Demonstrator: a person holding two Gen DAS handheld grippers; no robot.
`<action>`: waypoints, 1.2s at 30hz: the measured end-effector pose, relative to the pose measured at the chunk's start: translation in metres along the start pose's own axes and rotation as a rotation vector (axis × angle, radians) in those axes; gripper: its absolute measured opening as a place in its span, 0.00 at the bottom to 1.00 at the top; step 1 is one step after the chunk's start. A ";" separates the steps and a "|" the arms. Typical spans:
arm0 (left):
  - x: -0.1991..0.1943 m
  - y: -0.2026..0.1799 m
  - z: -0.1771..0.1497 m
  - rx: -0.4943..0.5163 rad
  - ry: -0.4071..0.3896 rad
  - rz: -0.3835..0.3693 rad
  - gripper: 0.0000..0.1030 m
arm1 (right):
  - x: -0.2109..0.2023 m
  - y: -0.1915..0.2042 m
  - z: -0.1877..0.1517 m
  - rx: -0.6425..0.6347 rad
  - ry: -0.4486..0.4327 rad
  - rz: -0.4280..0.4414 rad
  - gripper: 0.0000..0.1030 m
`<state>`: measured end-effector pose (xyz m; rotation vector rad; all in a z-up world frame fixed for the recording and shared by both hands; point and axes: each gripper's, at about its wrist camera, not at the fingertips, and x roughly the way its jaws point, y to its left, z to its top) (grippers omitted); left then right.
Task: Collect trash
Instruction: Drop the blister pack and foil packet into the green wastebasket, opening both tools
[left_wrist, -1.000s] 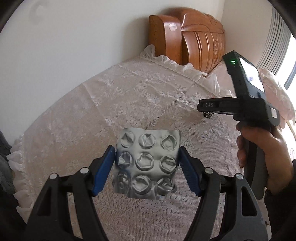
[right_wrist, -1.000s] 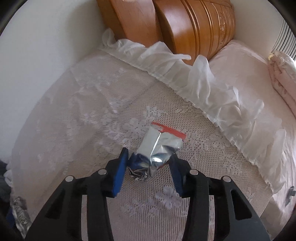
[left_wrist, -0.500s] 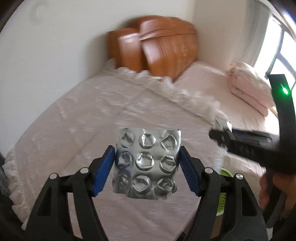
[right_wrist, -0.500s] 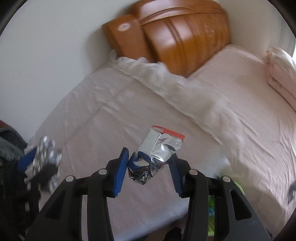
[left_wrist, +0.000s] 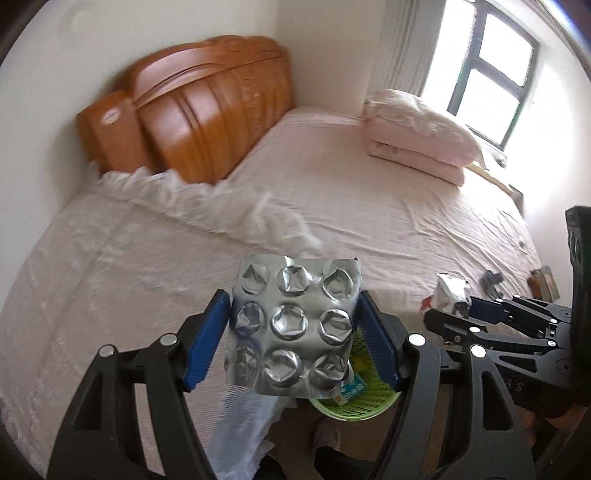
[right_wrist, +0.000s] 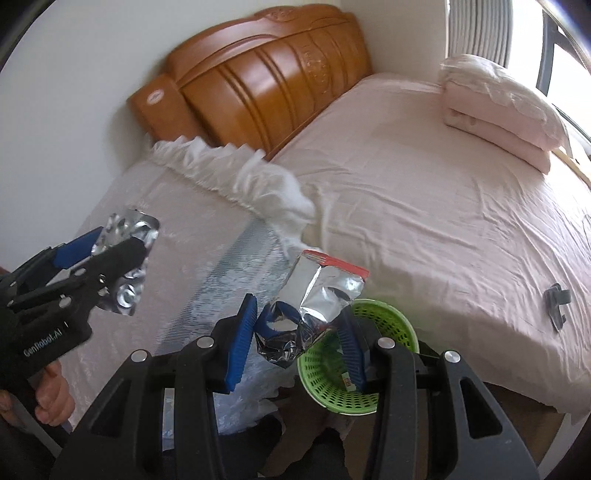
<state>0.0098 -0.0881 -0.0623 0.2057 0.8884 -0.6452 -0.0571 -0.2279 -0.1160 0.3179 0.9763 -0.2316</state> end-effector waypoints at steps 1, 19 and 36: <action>0.001 -0.008 0.001 0.009 -0.001 -0.002 0.66 | -0.004 -0.005 -0.001 0.003 -0.006 0.002 0.43; 0.014 -0.082 0.010 0.088 0.014 0.000 0.66 | -0.024 -0.063 0.003 0.025 -0.044 0.027 0.43; 0.112 -0.136 -0.046 0.162 0.245 -0.081 0.66 | -0.017 -0.127 -0.027 0.115 0.021 -0.050 0.43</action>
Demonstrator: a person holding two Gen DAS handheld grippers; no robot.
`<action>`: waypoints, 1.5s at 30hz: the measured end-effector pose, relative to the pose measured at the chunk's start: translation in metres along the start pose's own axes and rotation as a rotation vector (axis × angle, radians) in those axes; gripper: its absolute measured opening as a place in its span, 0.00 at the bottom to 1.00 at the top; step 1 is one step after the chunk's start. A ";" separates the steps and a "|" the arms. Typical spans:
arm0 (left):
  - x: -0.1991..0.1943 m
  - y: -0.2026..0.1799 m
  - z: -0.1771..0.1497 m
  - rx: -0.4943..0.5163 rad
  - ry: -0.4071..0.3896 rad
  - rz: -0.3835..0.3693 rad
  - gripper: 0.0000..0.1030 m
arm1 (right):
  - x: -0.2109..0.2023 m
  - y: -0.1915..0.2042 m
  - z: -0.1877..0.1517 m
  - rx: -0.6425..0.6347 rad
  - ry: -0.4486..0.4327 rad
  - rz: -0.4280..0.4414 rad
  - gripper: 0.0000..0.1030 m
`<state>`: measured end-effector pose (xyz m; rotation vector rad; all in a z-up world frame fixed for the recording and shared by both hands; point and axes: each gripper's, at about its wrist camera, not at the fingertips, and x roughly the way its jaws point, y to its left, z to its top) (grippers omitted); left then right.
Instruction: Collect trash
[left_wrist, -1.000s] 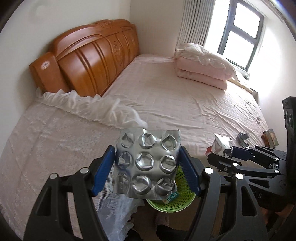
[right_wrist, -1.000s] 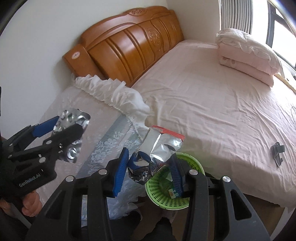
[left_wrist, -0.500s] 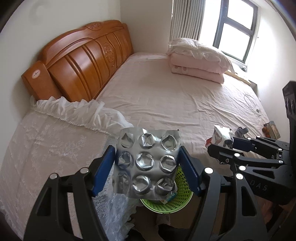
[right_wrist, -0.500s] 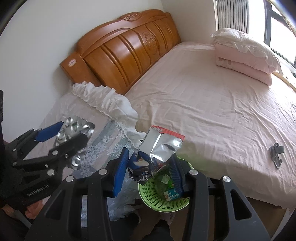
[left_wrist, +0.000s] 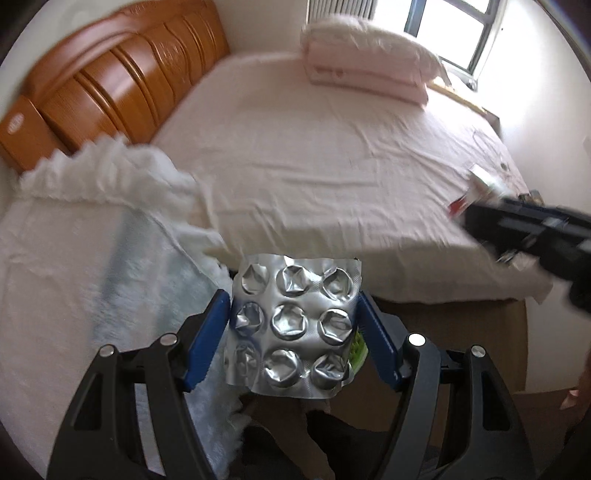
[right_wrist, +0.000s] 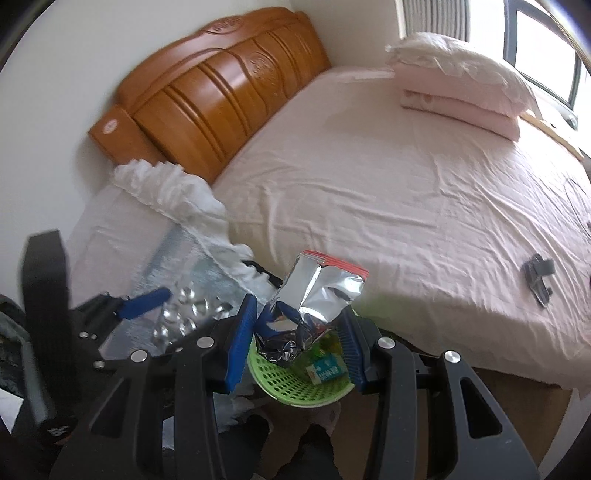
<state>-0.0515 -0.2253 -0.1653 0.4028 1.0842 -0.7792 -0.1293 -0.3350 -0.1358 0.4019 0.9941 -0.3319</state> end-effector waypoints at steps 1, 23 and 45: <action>0.007 -0.001 -0.003 -0.002 0.014 -0.009 0.66 | 0.002 -0.006 -0.002 0.008 0.010 -0.008 0.43; 0.016 -0.008 -0.007 -0.029 0.039 -0.020 0.92 | 0.004 -0.031 0.002 0.035 0.009 -0.041 0.43; -0.082 0.095 -0.026 -0.207 -0.114 0.142 0.92 | 0.119 0.039 -0.024 0.020 0.261 -0.031 0.91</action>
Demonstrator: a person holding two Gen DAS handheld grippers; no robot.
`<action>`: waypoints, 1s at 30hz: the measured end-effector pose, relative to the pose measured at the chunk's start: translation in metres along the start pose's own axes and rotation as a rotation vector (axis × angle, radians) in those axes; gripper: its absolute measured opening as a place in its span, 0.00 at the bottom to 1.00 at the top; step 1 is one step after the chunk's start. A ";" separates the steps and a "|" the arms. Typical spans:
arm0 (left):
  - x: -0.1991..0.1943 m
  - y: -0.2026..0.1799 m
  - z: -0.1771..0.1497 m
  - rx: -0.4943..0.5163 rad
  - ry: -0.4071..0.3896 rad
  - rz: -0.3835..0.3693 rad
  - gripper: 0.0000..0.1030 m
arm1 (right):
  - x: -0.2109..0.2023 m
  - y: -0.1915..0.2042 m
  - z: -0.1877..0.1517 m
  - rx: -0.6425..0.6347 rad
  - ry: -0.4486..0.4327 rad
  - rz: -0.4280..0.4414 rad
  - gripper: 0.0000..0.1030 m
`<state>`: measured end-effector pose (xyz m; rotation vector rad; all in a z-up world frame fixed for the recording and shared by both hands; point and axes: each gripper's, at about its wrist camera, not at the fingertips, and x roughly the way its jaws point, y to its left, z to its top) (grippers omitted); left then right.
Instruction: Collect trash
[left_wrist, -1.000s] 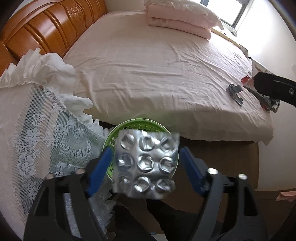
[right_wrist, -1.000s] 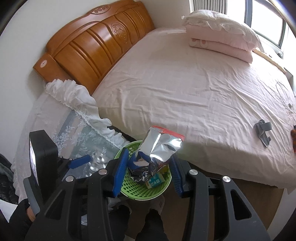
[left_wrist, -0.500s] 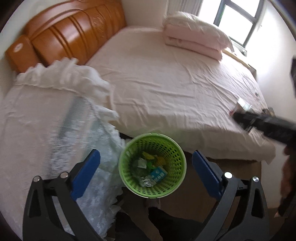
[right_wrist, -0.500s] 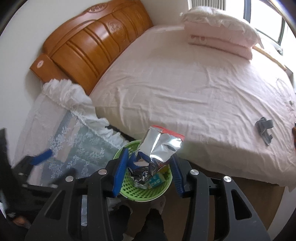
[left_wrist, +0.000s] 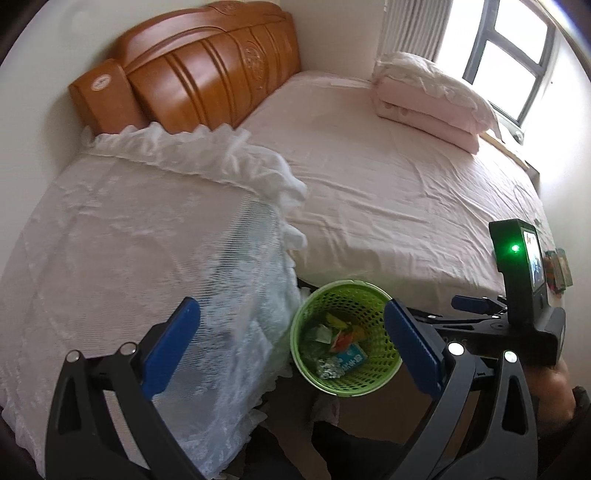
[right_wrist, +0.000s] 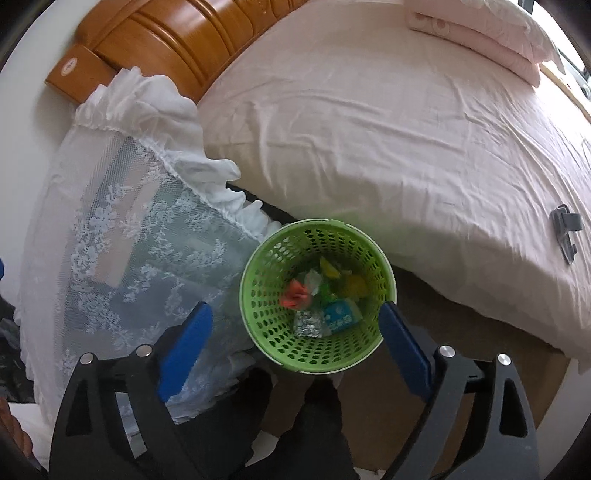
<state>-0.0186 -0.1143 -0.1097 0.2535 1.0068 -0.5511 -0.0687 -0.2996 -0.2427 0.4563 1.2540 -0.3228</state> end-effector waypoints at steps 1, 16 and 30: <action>-0.004 0.006 0.000 -0.009 -0.005 0.004 0.92 | -0.003 0.003 0.001 -0.004 -0.007 -0.010 0.92; -0.128 0.127 0.049 -0.237 -0.293 0.324 0.92 | -0.170 0.179 0.065 -0.346 -0.447 0.099 0.98; -0.191 0.181 0.067 -0.377 -0.380 0.372 0.92 | -0.240 0.250 0.073 -0.480 -0.622 0.168 0.98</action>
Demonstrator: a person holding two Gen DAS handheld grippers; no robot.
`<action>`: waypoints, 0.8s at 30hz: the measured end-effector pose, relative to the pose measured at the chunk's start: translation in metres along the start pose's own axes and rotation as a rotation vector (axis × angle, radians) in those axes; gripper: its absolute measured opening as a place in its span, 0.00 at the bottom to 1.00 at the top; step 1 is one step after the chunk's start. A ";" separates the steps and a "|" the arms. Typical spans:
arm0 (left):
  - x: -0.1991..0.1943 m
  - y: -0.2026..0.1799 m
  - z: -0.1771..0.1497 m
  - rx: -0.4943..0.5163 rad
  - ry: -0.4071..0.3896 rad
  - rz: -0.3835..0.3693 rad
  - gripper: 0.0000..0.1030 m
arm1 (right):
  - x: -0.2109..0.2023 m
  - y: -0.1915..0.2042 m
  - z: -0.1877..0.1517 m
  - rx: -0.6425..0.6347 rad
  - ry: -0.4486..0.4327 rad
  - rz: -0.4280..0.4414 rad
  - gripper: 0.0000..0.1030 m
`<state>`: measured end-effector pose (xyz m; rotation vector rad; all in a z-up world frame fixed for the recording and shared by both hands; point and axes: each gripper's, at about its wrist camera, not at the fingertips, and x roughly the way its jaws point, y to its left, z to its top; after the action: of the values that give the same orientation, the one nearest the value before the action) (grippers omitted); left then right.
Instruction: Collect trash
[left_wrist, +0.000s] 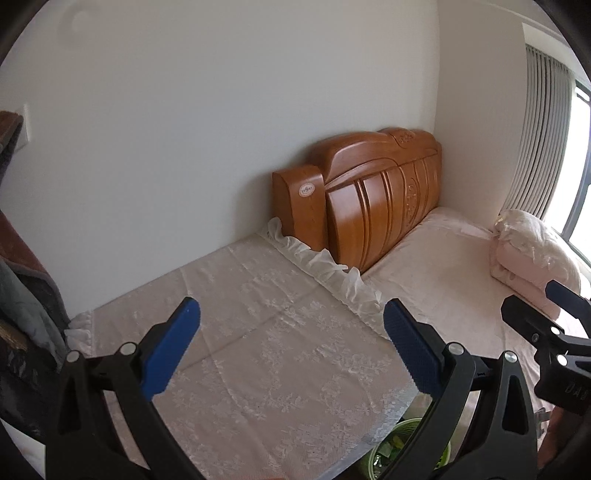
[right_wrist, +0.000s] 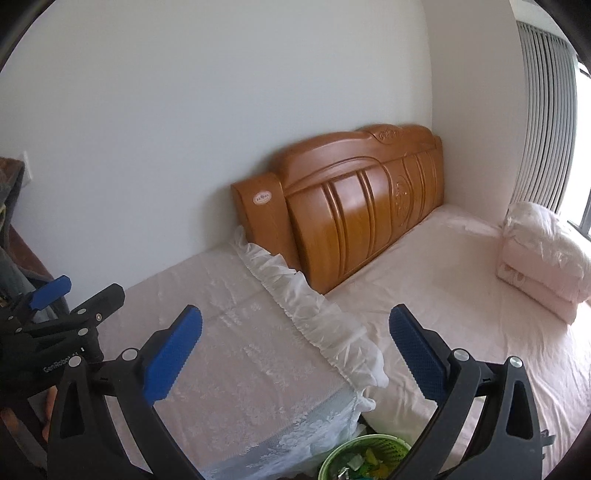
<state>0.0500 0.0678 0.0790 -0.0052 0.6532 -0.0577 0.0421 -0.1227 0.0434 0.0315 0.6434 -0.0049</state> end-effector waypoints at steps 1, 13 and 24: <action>0.001 0.000 0.000 0.000 0.003 -0.004 0.92 | 0.000 0.000 -0.001 -0.003 0.003 -0.004 0.98; 0.007 -0.015 -0.006 0.016 0.019 -0.020 0.92 | -0.001 -0.010 -0.009 0.025 0.015 -0.030 0.98; 0.014 -0.027 -0.007 0.033 0.034 -0.028 0.92 | 0.002 -0.022 -0.013 0.042 0.023 -0.049 0.98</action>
<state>0.0553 0.0403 0.0656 0.0183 0.6860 -0.0954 0.0351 -0.1442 0.0311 0.0564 0.6673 -0.0652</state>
